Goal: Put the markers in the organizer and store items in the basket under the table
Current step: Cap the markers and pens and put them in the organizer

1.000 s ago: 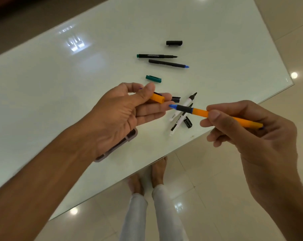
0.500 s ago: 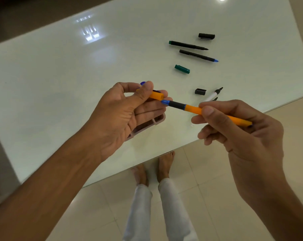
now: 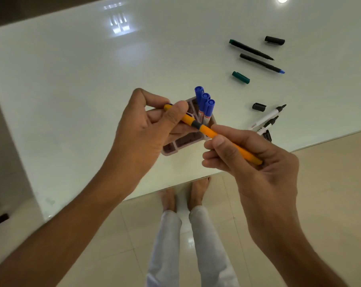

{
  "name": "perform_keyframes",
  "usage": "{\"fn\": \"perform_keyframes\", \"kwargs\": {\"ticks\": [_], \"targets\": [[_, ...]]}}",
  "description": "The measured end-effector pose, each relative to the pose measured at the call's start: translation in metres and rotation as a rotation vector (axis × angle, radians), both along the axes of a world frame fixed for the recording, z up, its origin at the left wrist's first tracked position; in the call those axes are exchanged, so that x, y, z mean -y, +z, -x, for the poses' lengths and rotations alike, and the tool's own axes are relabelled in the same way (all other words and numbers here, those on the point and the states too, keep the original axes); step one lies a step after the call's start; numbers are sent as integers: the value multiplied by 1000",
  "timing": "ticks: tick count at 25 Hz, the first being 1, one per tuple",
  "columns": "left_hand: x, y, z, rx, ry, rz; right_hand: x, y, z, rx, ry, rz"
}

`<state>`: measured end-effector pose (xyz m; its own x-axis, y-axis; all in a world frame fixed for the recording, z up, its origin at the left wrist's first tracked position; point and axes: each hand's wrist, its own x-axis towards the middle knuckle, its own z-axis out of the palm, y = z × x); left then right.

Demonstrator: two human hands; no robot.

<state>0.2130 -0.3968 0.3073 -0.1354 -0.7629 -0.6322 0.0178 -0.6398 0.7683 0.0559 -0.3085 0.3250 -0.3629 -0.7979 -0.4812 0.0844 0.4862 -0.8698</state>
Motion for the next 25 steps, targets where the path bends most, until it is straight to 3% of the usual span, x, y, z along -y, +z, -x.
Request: {"fn": "perform_keyframes", "kwargs": {"ticks": [6,9,11,15,17,21,25], "targets": [[-47,-19,7,38,130,76,-14,-12,-25,-172,110,-75],[-42,-24,7,15,95,130,-2,-17,-25,-140,122,-102],[-25,-24,-1,41,73,210,14,-19,-15,-232,151,-98],[8,-25,-28,349,57,531,39,-23,31,-403,-110,-95],[17,-27,-36,483,17,636,37,-23,51,-432,-130,-118],[21,-26,-46,541,-62,698,25,-25,63,-461,-29,-130],[-1,-34,-50,699,-200,604,15,-31,61,-425,-30,-157]]}}
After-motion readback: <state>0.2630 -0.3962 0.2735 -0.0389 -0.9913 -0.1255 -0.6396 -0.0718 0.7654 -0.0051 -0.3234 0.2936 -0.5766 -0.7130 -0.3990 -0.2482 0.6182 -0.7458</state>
